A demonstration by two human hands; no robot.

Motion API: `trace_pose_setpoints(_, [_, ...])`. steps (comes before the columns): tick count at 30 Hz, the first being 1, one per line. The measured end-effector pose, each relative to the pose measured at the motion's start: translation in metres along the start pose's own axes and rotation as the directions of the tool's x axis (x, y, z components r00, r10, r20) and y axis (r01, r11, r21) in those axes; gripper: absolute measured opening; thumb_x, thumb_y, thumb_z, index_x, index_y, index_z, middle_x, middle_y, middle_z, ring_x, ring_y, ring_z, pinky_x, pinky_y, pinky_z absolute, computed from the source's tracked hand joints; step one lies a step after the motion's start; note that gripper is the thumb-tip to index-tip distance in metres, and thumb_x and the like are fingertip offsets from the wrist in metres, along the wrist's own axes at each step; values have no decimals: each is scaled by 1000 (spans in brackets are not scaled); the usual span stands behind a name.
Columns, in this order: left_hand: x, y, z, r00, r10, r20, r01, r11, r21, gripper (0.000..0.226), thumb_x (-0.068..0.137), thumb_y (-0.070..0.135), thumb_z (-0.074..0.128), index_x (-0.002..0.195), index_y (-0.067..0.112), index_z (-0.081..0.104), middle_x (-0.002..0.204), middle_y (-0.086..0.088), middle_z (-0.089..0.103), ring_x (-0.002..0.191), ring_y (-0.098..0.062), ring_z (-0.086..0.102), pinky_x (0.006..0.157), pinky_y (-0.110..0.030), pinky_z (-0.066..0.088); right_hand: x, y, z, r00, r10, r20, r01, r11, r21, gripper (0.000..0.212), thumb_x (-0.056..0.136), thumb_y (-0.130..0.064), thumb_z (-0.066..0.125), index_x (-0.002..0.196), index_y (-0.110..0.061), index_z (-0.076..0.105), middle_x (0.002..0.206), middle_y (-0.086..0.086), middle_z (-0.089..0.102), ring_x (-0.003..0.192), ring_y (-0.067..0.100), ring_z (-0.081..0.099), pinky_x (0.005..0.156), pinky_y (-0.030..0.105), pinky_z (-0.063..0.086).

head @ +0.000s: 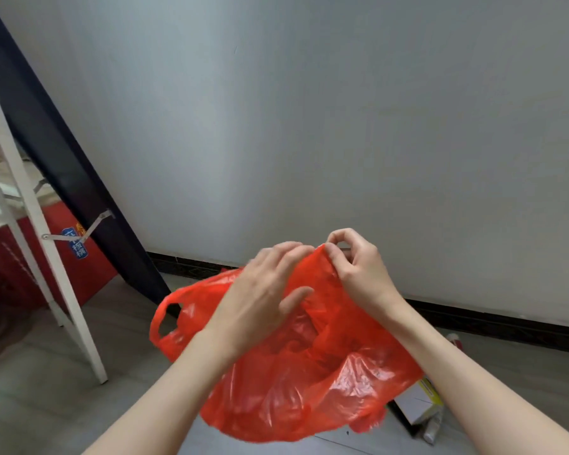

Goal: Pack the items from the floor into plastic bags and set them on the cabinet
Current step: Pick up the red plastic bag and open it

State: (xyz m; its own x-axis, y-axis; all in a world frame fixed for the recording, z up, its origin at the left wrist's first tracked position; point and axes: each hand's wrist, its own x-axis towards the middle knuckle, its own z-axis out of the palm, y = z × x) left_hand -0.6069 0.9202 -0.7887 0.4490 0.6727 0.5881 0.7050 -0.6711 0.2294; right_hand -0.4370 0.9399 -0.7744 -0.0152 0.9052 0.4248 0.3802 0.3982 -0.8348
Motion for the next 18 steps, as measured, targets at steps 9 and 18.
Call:
trace_pose_setpoints(9, [5, -6, 1, 948, -208, -242, 234, 969, 81, 11, 85, 33, 52, 94, 31, 57, 81, 2, 60, 63, -31, 63, 48, -37, 50, -5, 12, -6, 957, -250, -145, 166, 885, -434, 31, 76, -47, 58, 86, -19, 62, 86, -7, 58, 84, 14, 51, 80, 34, 40])
trace_pose_setpoints(18, [12, -5, -14, 868, -454, -202, 369, 861, -350, 13, 80, 8, 67, 91, 14, 70, 85, 8, 67, 74, 8, 55, 71, -3, 39, -15, 29, 20, 965, -260, -21, 131, 551, -824, 63, 57, -33, 81, 111, -6, 60, 107, 10, 64, 99, 30, 61, 87, 41, 48])
